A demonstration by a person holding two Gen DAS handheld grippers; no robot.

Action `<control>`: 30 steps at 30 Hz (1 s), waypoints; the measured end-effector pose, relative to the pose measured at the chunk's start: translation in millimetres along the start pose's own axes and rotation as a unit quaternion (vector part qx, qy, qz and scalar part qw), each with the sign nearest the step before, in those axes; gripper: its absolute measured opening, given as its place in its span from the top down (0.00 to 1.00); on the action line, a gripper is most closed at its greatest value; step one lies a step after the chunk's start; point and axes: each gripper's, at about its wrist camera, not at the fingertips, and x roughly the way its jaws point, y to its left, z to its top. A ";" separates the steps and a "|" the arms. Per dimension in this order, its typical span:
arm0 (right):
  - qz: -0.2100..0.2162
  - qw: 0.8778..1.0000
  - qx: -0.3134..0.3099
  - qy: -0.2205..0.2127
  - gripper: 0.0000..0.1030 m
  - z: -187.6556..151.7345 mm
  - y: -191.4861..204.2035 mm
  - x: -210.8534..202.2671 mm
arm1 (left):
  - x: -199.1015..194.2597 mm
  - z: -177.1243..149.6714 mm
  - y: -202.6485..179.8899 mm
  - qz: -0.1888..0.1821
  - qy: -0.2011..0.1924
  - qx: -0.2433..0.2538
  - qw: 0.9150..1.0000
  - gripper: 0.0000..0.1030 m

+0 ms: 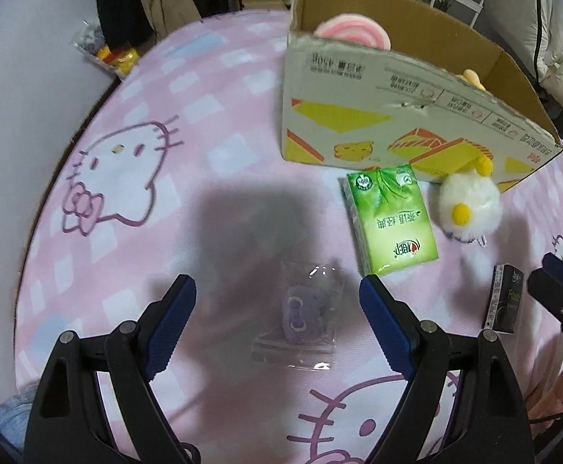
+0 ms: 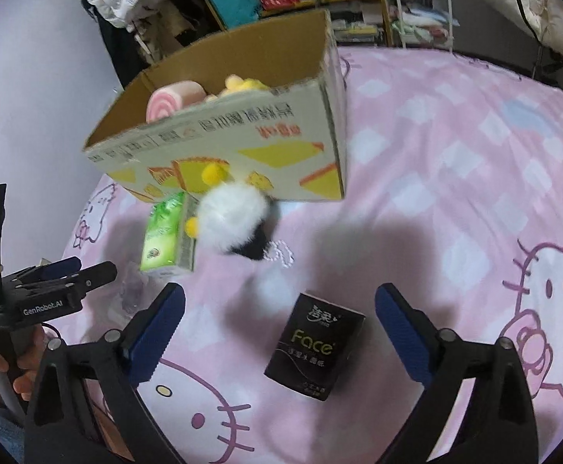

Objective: Organize soft objects
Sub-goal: 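Move the left tool to the clear bag while the right tool approaches the black Face pack, then grasp the clear bag with the left tool while the right tool grasps the Face pack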

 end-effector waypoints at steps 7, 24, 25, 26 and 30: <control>-0.031 0.998 0.023 0.053 0.00 -6.0 -12.9 21.9 | 18.4 0.8 -8.4 -0.015 0.037 0.021 0.999 0.17; -0.051 0.995 0.025 0.082 0.10 -9.9 -15.0 37.6 | 55.8 -1.0 -11.0 0.003 0.087 0.033 0.996 0.17; -0.059 0.994 0.023 0.084 0.14 -10.4 -14.4 38.4 | 56.0 -1.3 -11.8 0.004 0.086 0.034 0.996 0.17; -0.064 0.994 0.022 0.084 0.14 -11.0 -14.8 39.2 | 55.9 -2.0 -12.8 0.007 0.084 0.037 0.996 0.17; -0.067 0.994 0.019 0.085 0.15 -12.5 -15.6 38.0 | 56.3 -1.5 -17.2 0.008 0.082 0.042 0.996 0.22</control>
